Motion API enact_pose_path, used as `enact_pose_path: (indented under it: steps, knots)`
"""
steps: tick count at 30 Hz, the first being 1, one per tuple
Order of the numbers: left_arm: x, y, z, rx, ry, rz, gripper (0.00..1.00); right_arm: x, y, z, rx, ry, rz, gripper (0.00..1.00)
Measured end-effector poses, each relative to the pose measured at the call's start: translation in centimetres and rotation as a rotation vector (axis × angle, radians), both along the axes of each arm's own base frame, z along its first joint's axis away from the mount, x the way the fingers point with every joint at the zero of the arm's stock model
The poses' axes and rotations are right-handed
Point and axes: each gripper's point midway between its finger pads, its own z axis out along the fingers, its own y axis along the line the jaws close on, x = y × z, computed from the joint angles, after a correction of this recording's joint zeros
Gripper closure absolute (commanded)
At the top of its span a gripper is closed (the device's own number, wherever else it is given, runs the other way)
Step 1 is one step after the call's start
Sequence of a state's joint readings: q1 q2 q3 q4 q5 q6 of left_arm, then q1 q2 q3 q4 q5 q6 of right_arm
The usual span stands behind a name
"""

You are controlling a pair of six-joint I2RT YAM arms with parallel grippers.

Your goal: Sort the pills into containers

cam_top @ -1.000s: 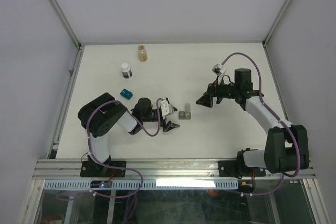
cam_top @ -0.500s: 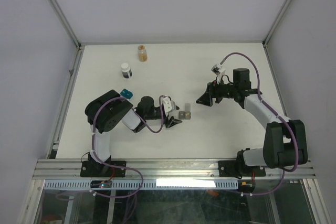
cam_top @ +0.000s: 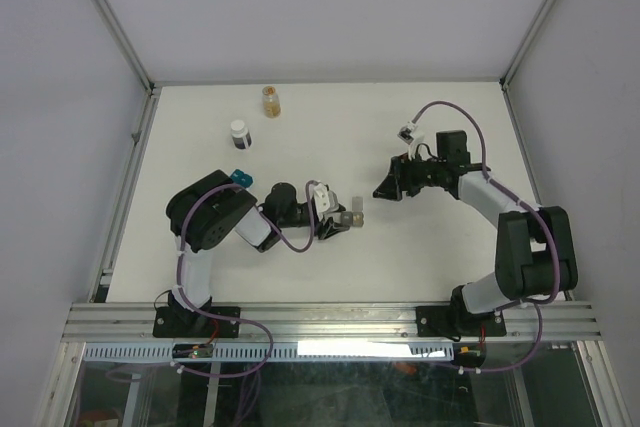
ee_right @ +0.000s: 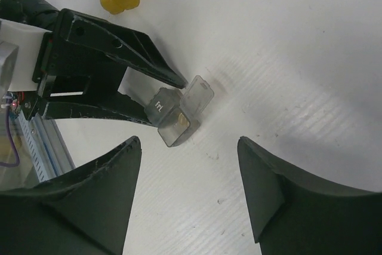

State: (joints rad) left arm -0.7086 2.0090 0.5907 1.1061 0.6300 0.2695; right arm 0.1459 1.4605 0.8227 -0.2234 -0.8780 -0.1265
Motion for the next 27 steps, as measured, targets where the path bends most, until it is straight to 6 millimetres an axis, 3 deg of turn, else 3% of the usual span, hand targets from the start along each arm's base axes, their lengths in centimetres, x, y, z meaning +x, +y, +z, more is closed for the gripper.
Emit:
enact_pose_path:
  steps: [7,11,17,27]
  knots:
    - [-0.2,-0.4,-0.1,0.001,0.001,-0.018,0.73,0.7,-0.3,-2.6,-0.036,0.108,-0.054,0.74]
    - [-0.5,-0.7,-0.1,0.000,0.001,-0.030,0.78,0.8,-0.4,-4.1,-0.049,0.178,-0.085,0.92]
    - [-1.4,-1.3,-0.1,-0.004,0.004,-0.062,0.83,0.5,-0.4,-5.6,-0.052,0.248,-0.102,1.00]
    - [-2.5,-2.1,-0.1,-0.016,0.013,-0.088,0.84,-0.1,0.6,-7.4,-0.051,0.330,-0.075,1.00]
